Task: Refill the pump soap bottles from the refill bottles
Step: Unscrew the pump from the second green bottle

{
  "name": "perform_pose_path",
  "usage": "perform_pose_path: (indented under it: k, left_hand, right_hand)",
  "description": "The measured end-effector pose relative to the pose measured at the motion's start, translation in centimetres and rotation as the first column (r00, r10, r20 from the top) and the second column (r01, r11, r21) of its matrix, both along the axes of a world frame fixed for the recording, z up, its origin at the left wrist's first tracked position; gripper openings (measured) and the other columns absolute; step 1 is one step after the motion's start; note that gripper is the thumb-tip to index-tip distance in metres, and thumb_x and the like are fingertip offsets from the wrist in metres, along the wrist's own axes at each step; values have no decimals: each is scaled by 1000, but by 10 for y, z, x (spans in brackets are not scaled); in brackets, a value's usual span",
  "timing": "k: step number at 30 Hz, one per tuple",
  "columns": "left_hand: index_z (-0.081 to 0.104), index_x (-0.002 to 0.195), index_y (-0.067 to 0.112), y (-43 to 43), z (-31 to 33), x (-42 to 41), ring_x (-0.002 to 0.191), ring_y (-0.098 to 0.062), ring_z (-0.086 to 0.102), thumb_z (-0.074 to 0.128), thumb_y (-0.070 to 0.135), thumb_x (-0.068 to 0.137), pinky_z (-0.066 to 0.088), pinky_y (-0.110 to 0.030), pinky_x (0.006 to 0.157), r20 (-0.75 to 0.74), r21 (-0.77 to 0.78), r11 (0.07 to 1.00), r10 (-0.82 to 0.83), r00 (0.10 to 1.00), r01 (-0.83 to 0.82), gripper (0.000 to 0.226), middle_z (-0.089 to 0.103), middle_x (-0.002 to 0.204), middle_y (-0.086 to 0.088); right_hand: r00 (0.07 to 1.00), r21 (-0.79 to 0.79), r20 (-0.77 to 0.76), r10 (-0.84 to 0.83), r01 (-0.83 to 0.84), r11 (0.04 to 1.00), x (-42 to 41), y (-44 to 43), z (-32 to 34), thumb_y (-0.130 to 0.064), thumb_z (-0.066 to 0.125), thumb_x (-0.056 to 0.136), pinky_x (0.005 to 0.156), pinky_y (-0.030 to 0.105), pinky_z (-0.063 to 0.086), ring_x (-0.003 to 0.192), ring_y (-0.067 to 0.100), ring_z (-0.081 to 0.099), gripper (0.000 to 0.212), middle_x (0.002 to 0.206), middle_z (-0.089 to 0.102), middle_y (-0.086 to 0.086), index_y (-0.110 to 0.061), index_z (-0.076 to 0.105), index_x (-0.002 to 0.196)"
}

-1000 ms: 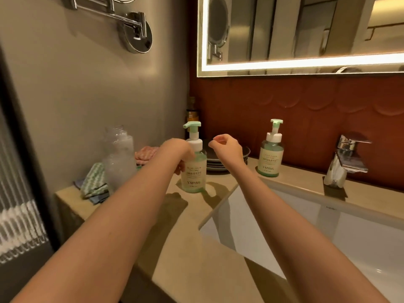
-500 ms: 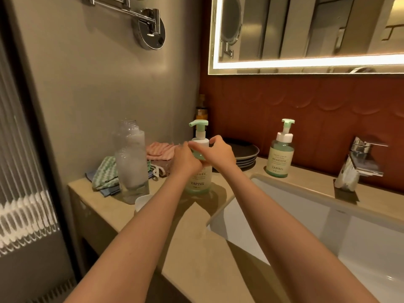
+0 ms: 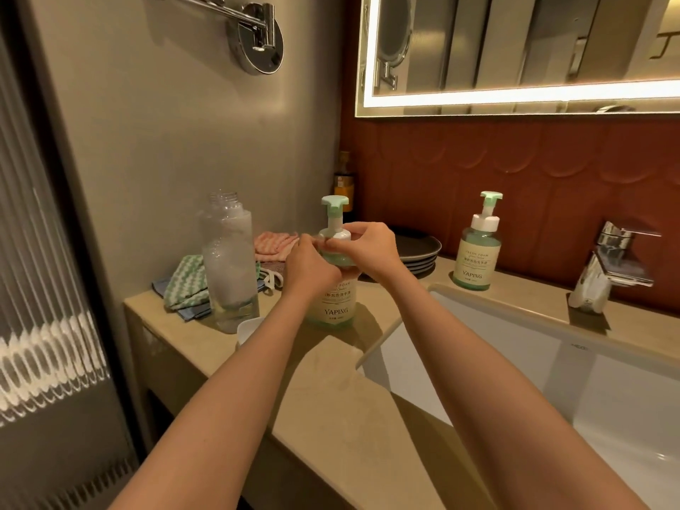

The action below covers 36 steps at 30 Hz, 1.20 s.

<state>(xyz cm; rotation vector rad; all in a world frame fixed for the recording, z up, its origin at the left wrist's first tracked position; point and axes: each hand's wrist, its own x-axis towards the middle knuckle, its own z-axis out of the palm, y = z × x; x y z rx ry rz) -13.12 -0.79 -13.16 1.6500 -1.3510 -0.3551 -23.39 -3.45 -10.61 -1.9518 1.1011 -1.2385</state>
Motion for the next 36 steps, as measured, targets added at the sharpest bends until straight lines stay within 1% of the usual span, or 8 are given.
perform_pose_path:
  k: [4, 6, 9, 15, 19, 24, 32, 36]
  left_hand:
    - [44, 117, 12, -6, -2, 1, 106, -17, 49, 78, 30, 71, 46, -40, 92, -64, 17, 999, -49, 997, 50, 60, 52, 115, -1]
    - [45, 120, 12, -5, -4, -2, 109, -19, 50, 73, 27, 76, 45, -39, 95, -77, 3, 999, -32, 997, 33, 55, 53, 116, -3]
    - [42, 127, 14, 0, -6, -3, 116, -26, 50, 78, 26, 71, 46, -40, 93, -91, -21, 1000, 2, 996, -4, 68, 52, 126, -6]
    - [42, 125, 16, 7, -7, -2, 117, -25, 50, 79, 21, 71, 44, -40, 93, -166, -14, 997, -72, 984, 70, 66, 54, 126, -4]
    - [40, 127, 17, 12, -8, -4, 118, -23, 50, 80, 20, 70, 43, -38, 92, -211, -20, 997, -80, 974, 78, 69, 53, 127, -4]
    - [42, 128, 19, 10, -9, -4, 117, -22, 50, 84, 30, 63, 43, -39, 92, -213, -15, 998, -67, 975, 65, 78, 54, 126, -2]
    - [36, 132, 15, 9, -11, 1, 123, -26, 46, 82, 24, 67, 43, -44, 99, -234, -39, 998, -59, 971, 51, 80, 49, 133, -6]
    - [38, 130, 15, 8, -11, -1, 122, -26, 46, 84, 29, 62, 43, -47, 98, -233, -42, 997, -73, 970, 65, 83, 49, 131, -6]
  right_hand:
    - [988, 208, 36, 151, -155, 966, 2, 0, 1, -31, 77, 72, 83, 29, 48, 104, 18, 55, 63, 113, 56, 1, -15, 45, 124]
    - [999, 193, 21, 50, -53, 980, 15, 1, -3, -47, 80, 62, 89, 36, 48, 108, 20, 52, 82, 119, 50, 3, -16, 36, 125]
    - [978, 101, 106, -180, 170, 980, 20, 9, -8, -43, 81, 61, 84, 35, 51, 99, 16, 55, 71, 108, 54, -1, -18, 43, 115]
    - [927, 264, 363, 92, -197, 944, 8, 18, -7, -14, 67, 80, 82, 33, 46, 98, 15, 50, 75, 124, 48, 6, -19, 23, 141]
    - [947, 184, 316, -50, -9, 983, 12, 16, -9, -27, 79, 70, 78, 30, 49, 94, 12, 52, 77, 104, 50, -5, -19, 34, 133]
    - [948, 244, 310, 66, -147, 959, 2, 13, -7, -14, 62, 83, 67, 23, 42, 94, 14, 51, 38, 97, 51, -4, -12, 43, 117]
    - [989, 82, 133, 62, -73, 994, 2, 13, -12, -32, 79, 68, 66, 18, 49, 91, 7, 60, 48, 97, 63, -10, -16, 61, 109]
    - [997, 28, 17, -72, 72, 997, 2, 13, -3, -44, 80, 63, 76, 26, 52, 93, 11, 58, 68, 99, 58, -6, -14, 50, 116]
